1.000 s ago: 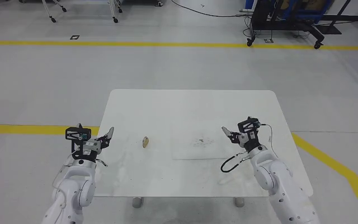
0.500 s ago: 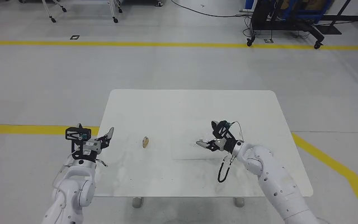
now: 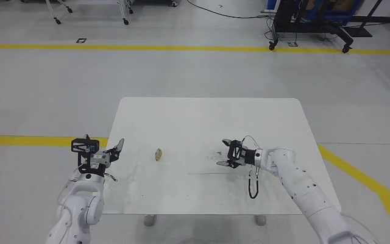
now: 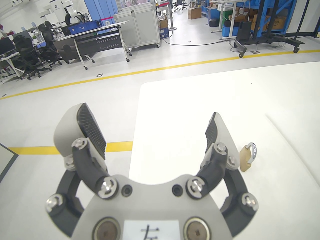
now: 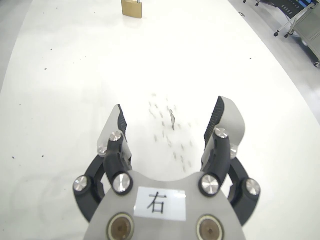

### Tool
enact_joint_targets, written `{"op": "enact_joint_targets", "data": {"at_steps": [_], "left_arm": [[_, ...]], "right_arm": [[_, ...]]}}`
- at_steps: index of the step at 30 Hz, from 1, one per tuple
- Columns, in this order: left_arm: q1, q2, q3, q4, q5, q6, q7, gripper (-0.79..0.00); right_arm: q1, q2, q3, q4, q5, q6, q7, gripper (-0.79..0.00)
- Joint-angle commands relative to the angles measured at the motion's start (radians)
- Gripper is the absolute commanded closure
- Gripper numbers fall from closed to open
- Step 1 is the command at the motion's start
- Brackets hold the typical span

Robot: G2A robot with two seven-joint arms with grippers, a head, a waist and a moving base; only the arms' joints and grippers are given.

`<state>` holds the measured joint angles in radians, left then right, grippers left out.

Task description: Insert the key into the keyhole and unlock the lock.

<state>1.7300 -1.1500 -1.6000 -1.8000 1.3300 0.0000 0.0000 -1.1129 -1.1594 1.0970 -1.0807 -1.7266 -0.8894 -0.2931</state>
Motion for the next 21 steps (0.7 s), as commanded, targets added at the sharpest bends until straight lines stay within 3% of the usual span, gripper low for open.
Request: {"op": "enact_joint_targets", "data": {"at_steps": [1,5,8,11,17,19,20,21], "left_arm": [[0.0,0.0,0.0,0.0,0.0,0.0,0.0,-0.785],[0.0,0.0,0.0,0.0,0.0,0.0,0.0,-0.785],[0.0,0.0,0.0,0.0,0.0,0.0,0.0,-0.785],[0.0,0.0,0.0,0.0,0.0,0.0,0.0,-0.785],[0.0,0.0,0.0,0.0,0.0,0.0,0.0,-0.785],[0.0,0.0,0.0,0.0,0.0,0.0,0.0,-0.785],[0.0,0.0,0.0,0.0,0.0,0.0,0.0,-0.785],[0.0,0.0,0.0,0.0,0.0,0.0,0.0,-0.785]], "right_arm": [[0.021,-0.002,-0.012,0.027,-0.007,-0.004,0.012,-0.643],[0.059,-0.008,-0.037,0.07,-0.003,-0.017,0.02,-0.643],[0.085,-0.014,-0.059,0.1,0.0,-0.022,0.021,-0.588],[0.111,-0.021,-0.079,0.137,0.008,-0.022,0.019,-0.403],[0.15,-0.032,-0.118,0.191,0.009,-0.03,0.01,-0.256],[0.161,-0.034,-0.129,0.204,0.006,-0.032,0.004,-0.16],[0.164,-0.035,-0.134,0.209,0.004,-0.033,-0.001,-0.028],[0.168,-0.036,-0.138,0.214,0.003,-0.034,-0.007,0.0]]}}
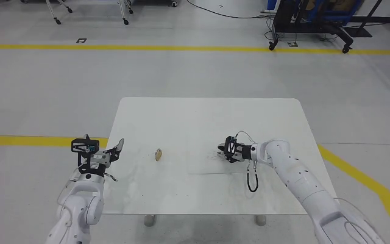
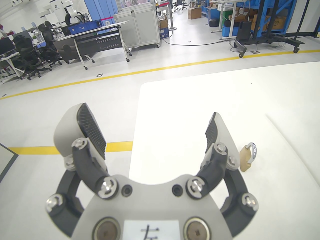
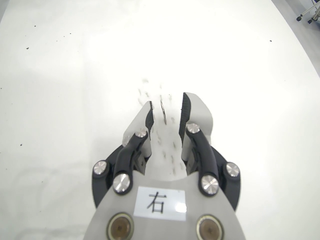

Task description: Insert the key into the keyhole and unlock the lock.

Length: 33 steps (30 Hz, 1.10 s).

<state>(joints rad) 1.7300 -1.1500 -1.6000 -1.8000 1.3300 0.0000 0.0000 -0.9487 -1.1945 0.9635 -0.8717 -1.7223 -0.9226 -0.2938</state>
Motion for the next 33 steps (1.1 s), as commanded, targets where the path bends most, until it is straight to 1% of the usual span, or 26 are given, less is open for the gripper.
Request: {"op": "enact_joint_targets", "data": {"at_steps": [1,11,21,27,33], "left_arm": [[0.0,0.0,0.0,0.0,0.0,0.0,0.0,-0.785],[0.0,0.0,0.0,0.0,0.0,0.0,0.0,-0.785],[0.0,0.0,0.0,0.0,0.0,0.0,0.0,-0.785],[0.0,0.0,0.0,0.0,0.0,0.0,0.0,-0.785],[0.0,0.0,0.0,0.0,0.0,0.0,0.0,-0.785]], "right_arm": [[0.006,-0.001,-0.008,0.009,-0.003,-0.001,-0.011,0.0],[0.03,0.006,-0.034,0.017,-0.042,-0.018,-0.056,0.0],[0.025,0.027,-0.011,-0.015,-0.04,-0.022,-0.094,0.0],[-0.002,0.043,0.02,-0.059,0.007,-0.038,-0.148,0.0],[-0.033,0.053,0.065,-0.095,0.133,-0.089,-0.19,0.0]]}}
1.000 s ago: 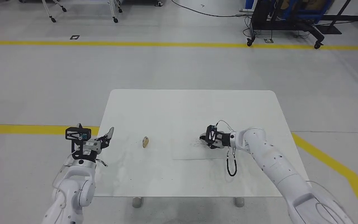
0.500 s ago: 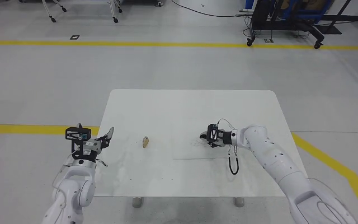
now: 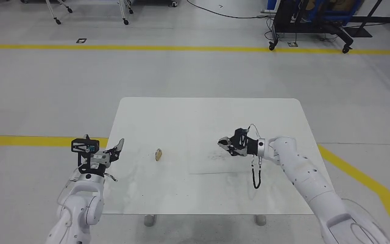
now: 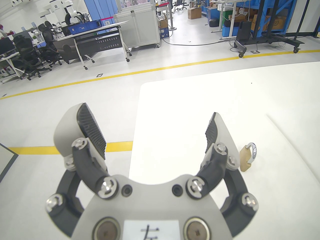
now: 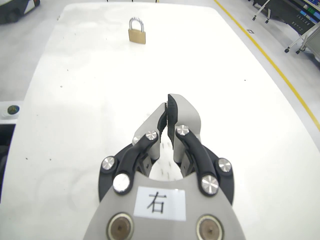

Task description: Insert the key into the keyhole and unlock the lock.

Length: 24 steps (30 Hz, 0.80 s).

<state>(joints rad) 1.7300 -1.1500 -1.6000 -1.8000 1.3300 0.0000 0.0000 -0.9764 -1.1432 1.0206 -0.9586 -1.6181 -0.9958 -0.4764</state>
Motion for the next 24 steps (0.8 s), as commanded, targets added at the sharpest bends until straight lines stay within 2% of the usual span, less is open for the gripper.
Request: {"op": "enact_joint_targets", "data": {"at_steps": [1,6,21,24], "left_arm": [[0.0,0.0,0.0,0.0,0.0,0.0,0.0,-0.785],[0.0,0.0,0.0,0.0,0.0,0.0,0.0,-0.785],[0.0,0.0,0.0,0.0,-0.004,0.0,0.002,-0.785],[0.008,-0.008,0.0,0.0,-0.181,-0.061,0.007,-0.785]], "right_arm": [[-0.013,0.003,0.012,-0.018,0.057,-0.017,-0.02,0.0],[-0.045,0.017,0.007,-0.056,0.21,-0.017,-0.048,0.0],[-0.049,0.016,0.007,-0.057,0.215,-0.014,-0.048,0.0],[-0.081,0.011,-0.005,-0.061,0.315,-0.017,-0.087,0.0]]}}
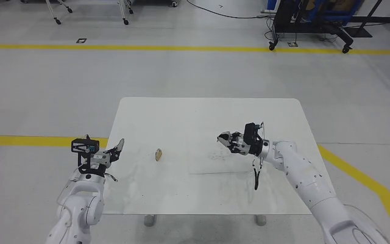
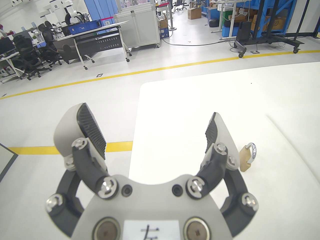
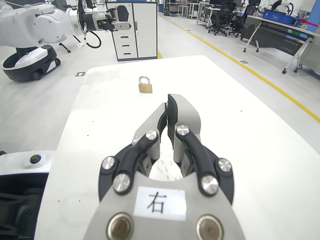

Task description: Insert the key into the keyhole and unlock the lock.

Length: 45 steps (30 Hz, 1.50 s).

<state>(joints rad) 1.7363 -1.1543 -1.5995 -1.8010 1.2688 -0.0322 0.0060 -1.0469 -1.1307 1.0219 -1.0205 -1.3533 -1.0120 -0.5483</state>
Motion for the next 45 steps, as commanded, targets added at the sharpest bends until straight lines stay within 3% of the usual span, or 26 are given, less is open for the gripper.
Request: {"op": "enact_joint_targets", "data": {"at_steps": [1,4,10,17,20,22,25,31,35,38,42,45], "left_arm": [[-0.002,-0.006,0.007,0.0,-0.187,-0.048,-0.012,-0.785],[-0.031,-0.013,0.056,-0.027,-0.305,-0.116,-0.059,-0.785],[-0.113,-0.021,0.174,-0.065,-0.385,-0.211,-0.186,-0.785],[-0.113,-0.021,0.174,-0.065,-0.385,-0.211,-0.186,-0.785],[-0.107,-0.022,0.177,-0.047,-0.406,-0.249,-0.134,-0.785],[-0.111,-0.029,0.202,-0.012,-0.567,-0.323,-0.102,-0.785],[-0.169,-0.04,0.256,0.074,-0.816,-0.42,-0.138,-0.785],[-0.346,-0.066,0.385,0.271,-1.246,-0.573,-0.307,-0.785],[-0.43,-0.074,0.43,0.388,-1.424,-0.666,-0.439,-0.785],[-0.452,-0.071,0.435,0.439,-1.42,-0.719,-0.507,-0.785],[-0.46,-0.067,0.424,0.439,-1.246,-0.75,-0.489,-0.776],[-0.452,-0.07,0.445,0.424,-1.197,-0.763,-0.465,-0.591]], "right_arm": [[-0.013,-0.003,-0.013,0.004,0.08,0.0,-0.021,0.0],[-0.027,-0.006,-0.047,-0.017,0.196,0.0,-0.053,0.0],[-0.046,0.013,-0.107,-0.062,0.423,0.0,-0.032,0.0],[-0.046,0.013,-0.107,-0.062,0.423,0.0,-0.032,0.0],[-0.046,0.013,-0.107,-0.062,0.423,0.0,-0.032,0.0],[-0.052,0.012,-0.109,-0.065,0.435,0.001,-0.027,0.0],[-0.065,-0.003,-0.152,-0.082,0.582,0.0,-0.006,0.0],[-0.045,-0.021,-0.266,-0.073,0.942,0.0,0.064,0.0],[-0.041,-0.022,-0.303,-0.069,1.128,0.0,0.155,0.0],[-0.046,-0.02,-0.315,-0.08,1.255,0.0,0.235,0.0],[-0.046,-0.018,-0.322,-0.089,1.378,0.0,0.372,0.0],[-0.04,-0.021,-0.327,-0.087,1.447,0.0,0.473,0.0]]}}
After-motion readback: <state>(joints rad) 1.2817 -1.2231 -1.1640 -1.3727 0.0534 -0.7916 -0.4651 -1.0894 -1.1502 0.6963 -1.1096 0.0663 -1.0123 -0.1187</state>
